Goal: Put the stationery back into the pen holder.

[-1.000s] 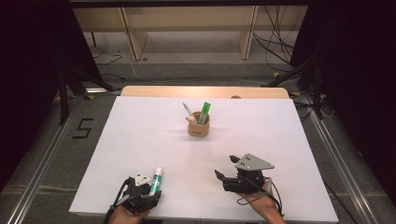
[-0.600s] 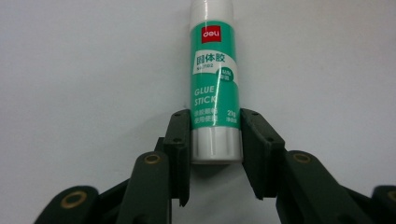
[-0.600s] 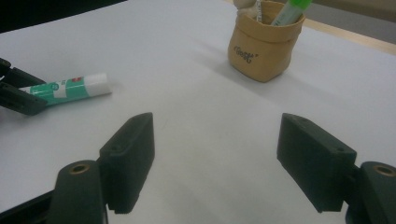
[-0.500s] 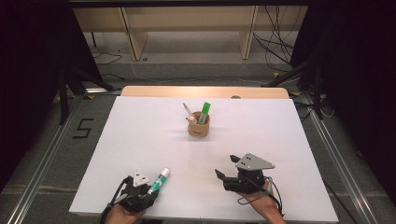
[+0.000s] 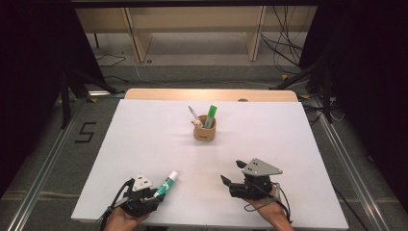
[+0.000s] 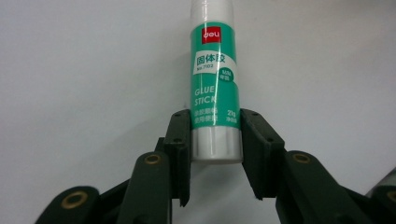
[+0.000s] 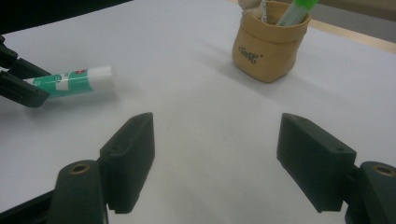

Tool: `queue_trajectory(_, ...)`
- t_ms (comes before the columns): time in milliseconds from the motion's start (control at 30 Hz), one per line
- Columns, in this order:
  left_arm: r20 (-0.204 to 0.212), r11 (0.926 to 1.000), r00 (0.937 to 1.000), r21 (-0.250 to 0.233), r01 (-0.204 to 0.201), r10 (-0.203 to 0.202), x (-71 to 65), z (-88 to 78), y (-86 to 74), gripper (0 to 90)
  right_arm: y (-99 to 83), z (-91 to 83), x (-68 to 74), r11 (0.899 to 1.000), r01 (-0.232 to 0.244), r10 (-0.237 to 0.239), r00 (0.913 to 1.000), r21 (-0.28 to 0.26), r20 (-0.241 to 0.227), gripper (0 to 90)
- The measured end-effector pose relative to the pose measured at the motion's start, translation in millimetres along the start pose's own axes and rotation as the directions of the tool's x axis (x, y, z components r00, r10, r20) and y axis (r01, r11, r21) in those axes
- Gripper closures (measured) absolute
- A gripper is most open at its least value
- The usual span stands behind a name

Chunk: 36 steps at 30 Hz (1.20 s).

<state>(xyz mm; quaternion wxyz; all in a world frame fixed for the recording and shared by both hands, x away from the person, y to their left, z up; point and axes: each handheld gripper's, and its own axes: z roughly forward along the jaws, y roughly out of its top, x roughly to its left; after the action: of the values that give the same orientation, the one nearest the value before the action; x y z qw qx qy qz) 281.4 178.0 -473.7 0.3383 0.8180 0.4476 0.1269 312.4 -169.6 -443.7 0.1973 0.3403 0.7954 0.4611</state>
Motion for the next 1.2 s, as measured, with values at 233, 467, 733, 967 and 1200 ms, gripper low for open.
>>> queue_trajectory(233,0.025,0.9949,0.9995,-0.099,-0.019,0.022,-4.3,-2.7,3.5,65.7,0.2,0.0,-1.1,0.999,-0.036,0.036,0.9991,-0.013,-0.025,28.6)
queue_trajectory(467,0.068,0.9801,0.9969,-0.197,-0.025,0.039,-7.3,-1.2,7.9,65.6,0.6,1.0,-0.2,0.997,-0.070,0.068,0.9954,-0.019,-0.067,26.9)
queue_trajectory(733,0.065,0.9491,0.9918,-0.303,-0.086,0.110,-16.6,6.8,14.0,65.6,1.3,3.9,-0.1,0.988,-0.149,0.144,0.9789,-0.027,-0.145,25.5)
queue_trajectory(967,0.060,0.9343,0.9857,-0.332,-0.129,0.157,-19.8,16.6,19.1,65.6,2.2,8.7,4.4,0.984,-0.177,0.170,0.9667,-0.022,-0.191,24.9)
queue_trajectory(1200,0.059,0.9114,0.9794,-0.381,-0.157,0.193,-22.5,21.6,25.7,65.6,4.4,13.5,4.7,0.964,-0.266,0.249,0.9290,-0.027,-0.274,24.1)
